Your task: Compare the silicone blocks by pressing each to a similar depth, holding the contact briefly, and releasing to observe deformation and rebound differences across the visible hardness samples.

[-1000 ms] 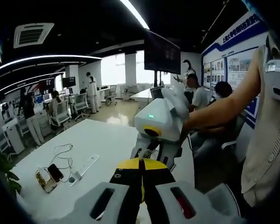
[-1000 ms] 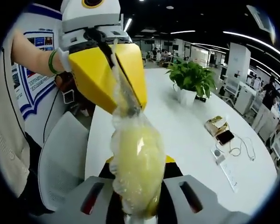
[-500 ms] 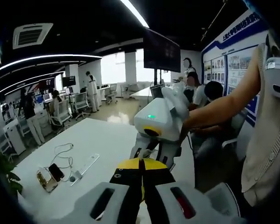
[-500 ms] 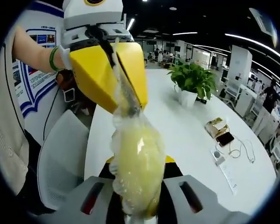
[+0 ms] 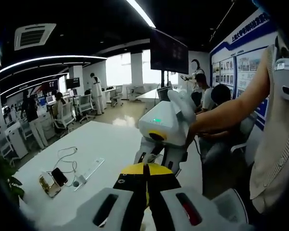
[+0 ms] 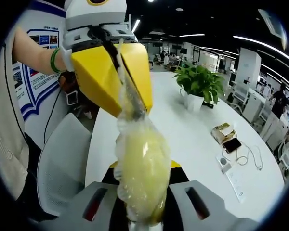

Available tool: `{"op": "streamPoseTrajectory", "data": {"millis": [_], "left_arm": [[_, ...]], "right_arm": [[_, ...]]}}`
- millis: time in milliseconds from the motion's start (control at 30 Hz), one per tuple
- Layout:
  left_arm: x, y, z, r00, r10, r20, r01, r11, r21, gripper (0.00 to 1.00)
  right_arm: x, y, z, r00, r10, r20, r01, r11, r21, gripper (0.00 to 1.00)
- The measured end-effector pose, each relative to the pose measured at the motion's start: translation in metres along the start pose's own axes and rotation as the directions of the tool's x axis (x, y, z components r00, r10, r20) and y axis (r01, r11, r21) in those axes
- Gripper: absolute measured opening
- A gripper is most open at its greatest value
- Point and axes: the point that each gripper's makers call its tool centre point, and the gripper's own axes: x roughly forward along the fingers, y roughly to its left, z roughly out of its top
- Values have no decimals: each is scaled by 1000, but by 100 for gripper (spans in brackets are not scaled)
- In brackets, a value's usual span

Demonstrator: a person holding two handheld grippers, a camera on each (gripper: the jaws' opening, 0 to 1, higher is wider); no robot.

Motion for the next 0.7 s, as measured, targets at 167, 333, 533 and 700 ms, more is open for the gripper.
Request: {"op": "streamPoseTrajectory", "data": {"millis": [167,333,533,700], "left_arm": [[1,2,1,1000,5,2,-5,1000,6,0],[1,2,2,1000,6,5,-6,1000,-1,0],[0,3,2,1000,7,6,-7,1000,-4,0],[0,4,2,1000,8,5,-8,1000,-11,0]], "right_arm": [[0,-2,1,1000,-1,2,1,1000,2,11],[-1,-2,1,1000,-1,-1,1,1000,-1,11],[-1,-2,2,1000,2,-4,-2,1000,-6,11],[0,-3,2,1000,3,-3,-3,1000,-10,11]]}}
